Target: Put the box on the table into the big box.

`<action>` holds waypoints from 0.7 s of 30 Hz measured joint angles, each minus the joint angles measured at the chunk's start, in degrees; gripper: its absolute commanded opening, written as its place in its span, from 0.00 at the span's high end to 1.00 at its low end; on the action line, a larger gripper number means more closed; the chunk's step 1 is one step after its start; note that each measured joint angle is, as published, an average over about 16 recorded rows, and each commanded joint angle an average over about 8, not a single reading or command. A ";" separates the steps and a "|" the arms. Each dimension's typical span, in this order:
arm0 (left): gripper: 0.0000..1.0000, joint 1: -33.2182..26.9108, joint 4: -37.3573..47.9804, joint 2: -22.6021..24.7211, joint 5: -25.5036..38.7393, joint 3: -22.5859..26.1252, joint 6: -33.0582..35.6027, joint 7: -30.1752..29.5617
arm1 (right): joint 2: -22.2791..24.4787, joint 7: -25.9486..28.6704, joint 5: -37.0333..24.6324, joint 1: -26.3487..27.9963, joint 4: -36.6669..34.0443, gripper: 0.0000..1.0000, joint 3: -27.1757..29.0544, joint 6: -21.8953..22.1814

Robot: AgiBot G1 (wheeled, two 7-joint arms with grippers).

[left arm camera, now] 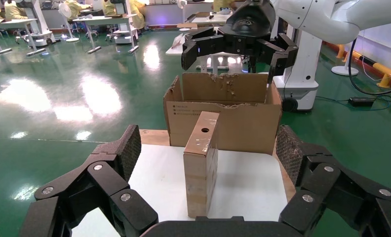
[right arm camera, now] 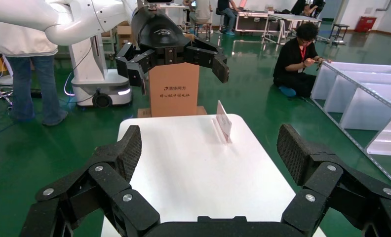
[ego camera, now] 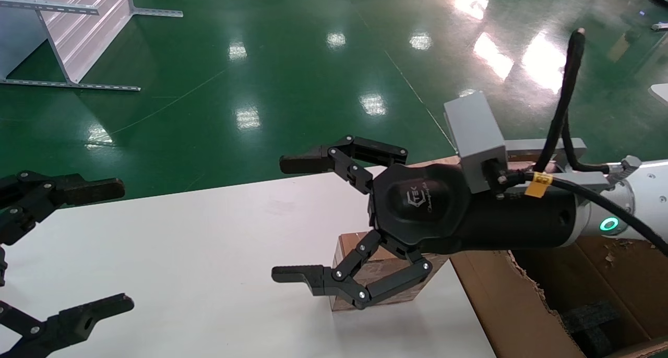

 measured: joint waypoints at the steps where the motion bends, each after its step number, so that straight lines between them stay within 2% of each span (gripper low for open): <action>1: 0.00 0.00 0.00 0.00 0.00 0.00 0.00 0.00 | 0.00 0.00 0.00 0.00 0.00 0.00 0.00 0.00; 17: 0.01 0.00 0.00 0.00 0.00 0.00 0.00 0.00 | 0.01 0.01 -0.01 0.00 0.01 0.00 0.00 0.00; 19: 0.09 0.00 0.00 0.00 0.00 0.00 0.00 0.00 | 0.05 0.01 -0.08 0.00 0.01 0.00 -0.02 0.01; 21: 0.32 0.00 0.00 0.00 0.00 0.00 0.00 0.00 | 0.20 0.04 -0.43 0.05 0.03 0.00 -0.10 0.04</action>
